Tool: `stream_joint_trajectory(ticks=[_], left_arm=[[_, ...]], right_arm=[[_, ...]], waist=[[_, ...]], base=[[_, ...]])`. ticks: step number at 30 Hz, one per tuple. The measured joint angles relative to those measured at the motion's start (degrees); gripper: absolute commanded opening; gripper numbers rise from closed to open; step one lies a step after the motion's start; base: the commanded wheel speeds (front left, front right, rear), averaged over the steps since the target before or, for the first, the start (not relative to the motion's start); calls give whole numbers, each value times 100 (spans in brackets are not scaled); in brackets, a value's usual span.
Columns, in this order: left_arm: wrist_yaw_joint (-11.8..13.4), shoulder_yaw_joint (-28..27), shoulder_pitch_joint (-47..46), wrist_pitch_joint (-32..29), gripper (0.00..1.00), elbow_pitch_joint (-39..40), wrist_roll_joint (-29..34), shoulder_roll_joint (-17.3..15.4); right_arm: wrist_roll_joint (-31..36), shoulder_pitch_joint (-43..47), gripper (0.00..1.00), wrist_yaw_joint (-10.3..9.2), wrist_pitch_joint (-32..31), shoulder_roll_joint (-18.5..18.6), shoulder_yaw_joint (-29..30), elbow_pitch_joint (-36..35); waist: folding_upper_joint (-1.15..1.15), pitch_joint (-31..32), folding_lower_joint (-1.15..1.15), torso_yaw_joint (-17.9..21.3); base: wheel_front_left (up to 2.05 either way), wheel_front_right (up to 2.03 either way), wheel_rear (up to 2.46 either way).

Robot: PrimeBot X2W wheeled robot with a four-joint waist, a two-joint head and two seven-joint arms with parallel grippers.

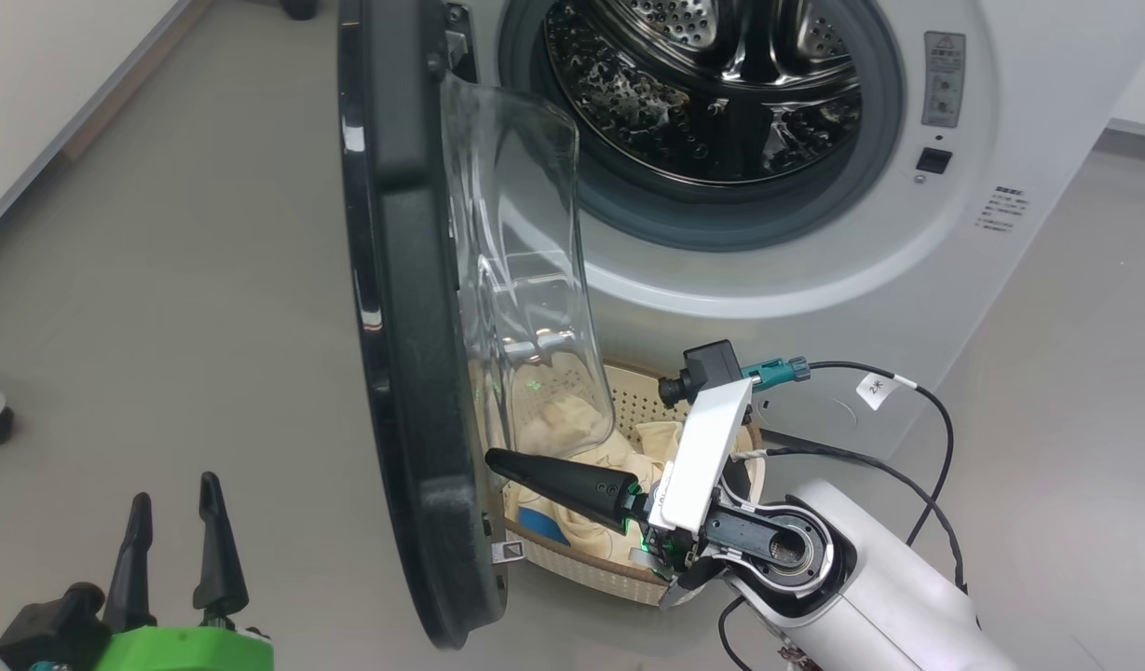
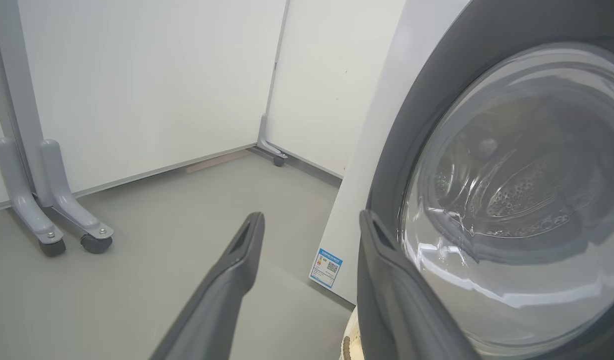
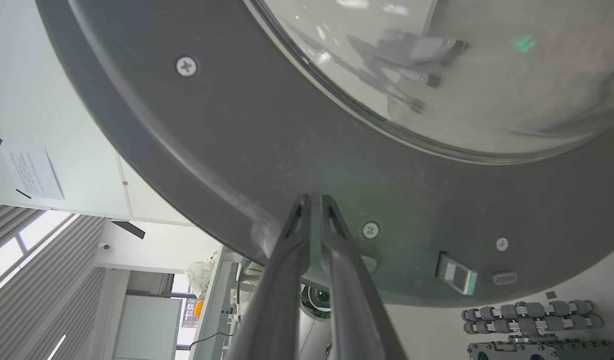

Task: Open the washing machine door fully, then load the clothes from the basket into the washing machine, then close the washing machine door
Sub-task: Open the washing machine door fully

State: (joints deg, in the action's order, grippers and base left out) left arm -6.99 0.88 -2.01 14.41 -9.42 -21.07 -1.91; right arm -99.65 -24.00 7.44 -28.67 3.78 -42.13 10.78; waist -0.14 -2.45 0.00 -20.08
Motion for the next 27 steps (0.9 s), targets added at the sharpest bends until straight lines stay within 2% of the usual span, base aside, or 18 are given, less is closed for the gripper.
stream_joint_trajectory(ticks=[4,5,6,10,18,27], left_arm=[[0,-153,43,-1,100,34,35,-1],[0,-191,66,-1,100,41,37,0],[0,-220,88,-1,100,46,37,-1],[0,-219,122,-1,100,58,47,0],[0,-235,153,-1,100,69,164,0],[0,-274,259,-1,100,71,309,0]], right_arm=[[359,0,46,0,100,-4,70,-76],[452,0,76,0,160,-4,102,-120],[553,0,99,0,222,2,137,-186],[1026,0,100,0,532,190,293,-564],[2571,25,100,0,1785,1091,634,-904],[3910,560,100,1,3392,1835,719,-603]], waist=[[0,22,0,145],[0,28,0,184],[0,34,0,226],[0,54,0,388],[0,95,0,674],[0,157,0,981]], base=[[0,0,0],[0,0,0],[0,0,0],[0,0,0],[0,0,0],[0,0,0]])
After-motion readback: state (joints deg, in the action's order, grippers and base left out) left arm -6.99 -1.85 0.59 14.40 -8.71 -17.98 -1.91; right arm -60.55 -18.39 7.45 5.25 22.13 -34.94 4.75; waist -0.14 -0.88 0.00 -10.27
